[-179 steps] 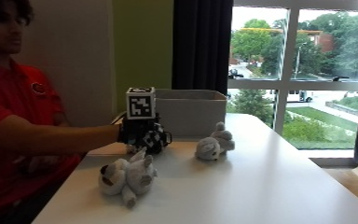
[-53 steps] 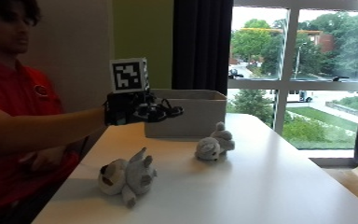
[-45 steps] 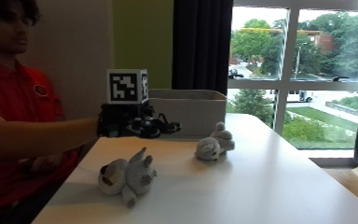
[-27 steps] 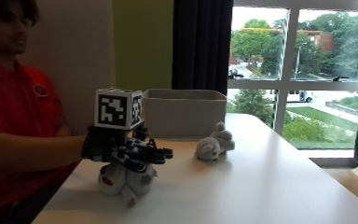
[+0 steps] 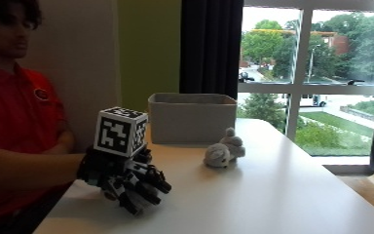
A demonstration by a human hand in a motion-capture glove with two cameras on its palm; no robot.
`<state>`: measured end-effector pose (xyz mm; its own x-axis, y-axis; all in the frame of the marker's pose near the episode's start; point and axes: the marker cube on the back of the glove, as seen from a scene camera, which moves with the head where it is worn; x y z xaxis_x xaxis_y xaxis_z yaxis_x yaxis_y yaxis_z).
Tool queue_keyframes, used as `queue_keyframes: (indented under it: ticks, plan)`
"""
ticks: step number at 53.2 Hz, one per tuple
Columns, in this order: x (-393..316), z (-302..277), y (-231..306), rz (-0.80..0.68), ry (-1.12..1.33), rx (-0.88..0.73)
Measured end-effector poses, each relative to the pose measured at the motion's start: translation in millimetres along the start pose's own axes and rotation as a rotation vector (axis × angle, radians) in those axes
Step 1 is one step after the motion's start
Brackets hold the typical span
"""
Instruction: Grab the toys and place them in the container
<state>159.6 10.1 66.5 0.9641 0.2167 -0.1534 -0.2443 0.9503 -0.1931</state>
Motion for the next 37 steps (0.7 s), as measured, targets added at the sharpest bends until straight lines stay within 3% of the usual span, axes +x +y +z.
queue_keyframes:
  ticks: [15,37]
  plan:
    - [6,8,7,0.029,-0.052,-0.005]
    - [12,6,2,0.066,-0.023,0.249]
